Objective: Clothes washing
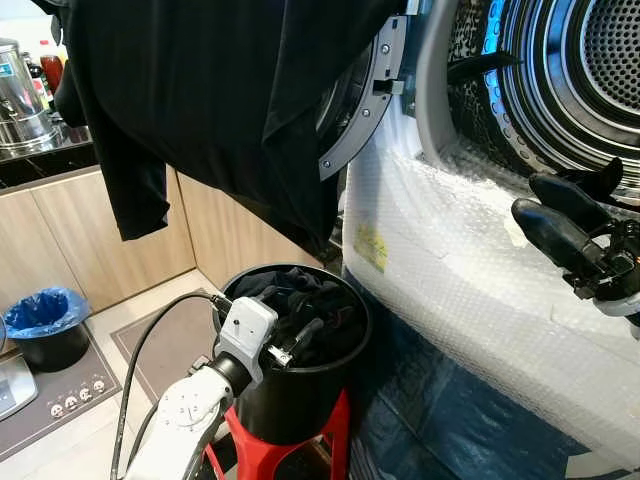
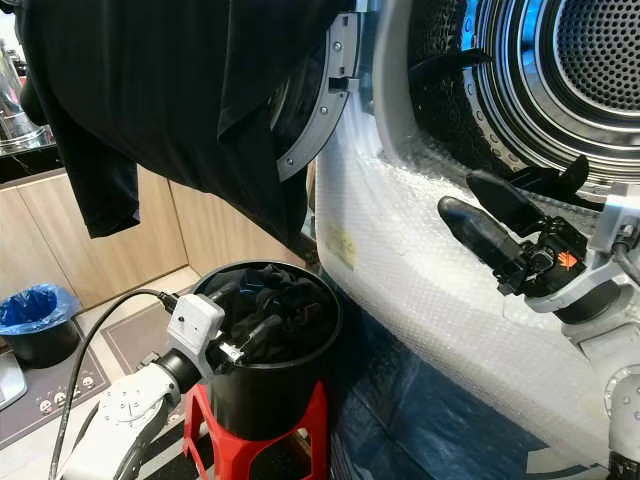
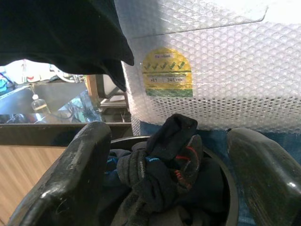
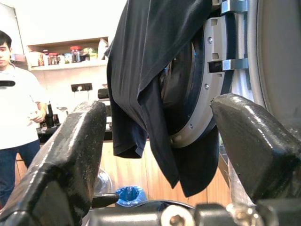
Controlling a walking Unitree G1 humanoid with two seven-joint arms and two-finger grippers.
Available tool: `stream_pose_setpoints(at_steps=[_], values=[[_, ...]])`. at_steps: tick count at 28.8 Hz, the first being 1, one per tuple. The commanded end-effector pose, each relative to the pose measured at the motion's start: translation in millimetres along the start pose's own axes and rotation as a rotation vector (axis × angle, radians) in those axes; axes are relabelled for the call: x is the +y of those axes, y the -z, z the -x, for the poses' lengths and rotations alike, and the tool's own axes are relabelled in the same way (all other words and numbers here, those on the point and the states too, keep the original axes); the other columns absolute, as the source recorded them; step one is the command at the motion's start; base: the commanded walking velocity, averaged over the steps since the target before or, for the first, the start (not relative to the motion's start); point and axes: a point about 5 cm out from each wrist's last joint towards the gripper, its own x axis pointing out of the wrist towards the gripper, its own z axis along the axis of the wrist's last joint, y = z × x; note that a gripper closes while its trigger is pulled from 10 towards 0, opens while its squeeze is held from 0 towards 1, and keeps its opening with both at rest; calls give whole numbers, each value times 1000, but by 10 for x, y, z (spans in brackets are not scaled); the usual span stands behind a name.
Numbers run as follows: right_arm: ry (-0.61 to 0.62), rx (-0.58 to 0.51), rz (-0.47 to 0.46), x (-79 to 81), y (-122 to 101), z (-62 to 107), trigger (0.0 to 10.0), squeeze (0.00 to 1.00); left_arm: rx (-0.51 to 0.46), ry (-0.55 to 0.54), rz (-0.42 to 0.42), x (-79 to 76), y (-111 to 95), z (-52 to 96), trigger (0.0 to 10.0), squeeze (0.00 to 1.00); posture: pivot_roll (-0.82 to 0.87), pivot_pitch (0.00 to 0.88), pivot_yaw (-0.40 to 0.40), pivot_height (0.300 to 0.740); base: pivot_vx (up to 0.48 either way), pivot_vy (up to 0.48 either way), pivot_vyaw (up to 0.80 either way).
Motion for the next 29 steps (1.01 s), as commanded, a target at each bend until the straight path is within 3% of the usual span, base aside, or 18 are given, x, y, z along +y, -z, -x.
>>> stream_pose_setpoints(at_steps=[1,3,5,25,26,27,28,29], values=[[-22,8,15,52,-38,-15,10000,0,-7,11,-21,17,-18,-26,10000,0,-19,0,-43,740,0,0,0],[-88,219,-53,229,329,86,10000,0,16,33,-40,83,48,-58,10000,0,-25,0,-59,740,0,0,0],[-107,331,-102,321,533,183,10000,0,32,42,-35,130,95,-77,10000,0,-31,0,-62,740,0,0,0],[-83,406,-142,401,668,318,10000,0,27,72,-17,210,179,-148,10000,0,-62,0,-58,740,0,0,0],[-83,416,-147,412,687,329,10000,0,35,67,-7,226,203,-147,10000,737,-62,0,-61,740,0,0,0],[-82,423,-150,419,700,337,10000,0,40,63,0,237,221,-147,10000,737,-62,0,-61,740,0,0,0],[-81,432,-155,430,716,351,10000,0,51,58,13,265,256,-144,10000,1000,-63,0,-67,740,0,0,0],[-82,435,-158,442,713,357,10000,0,62,53,14,292,281,-138,10000,1000,-64,0,-71,740,0,0,0]])
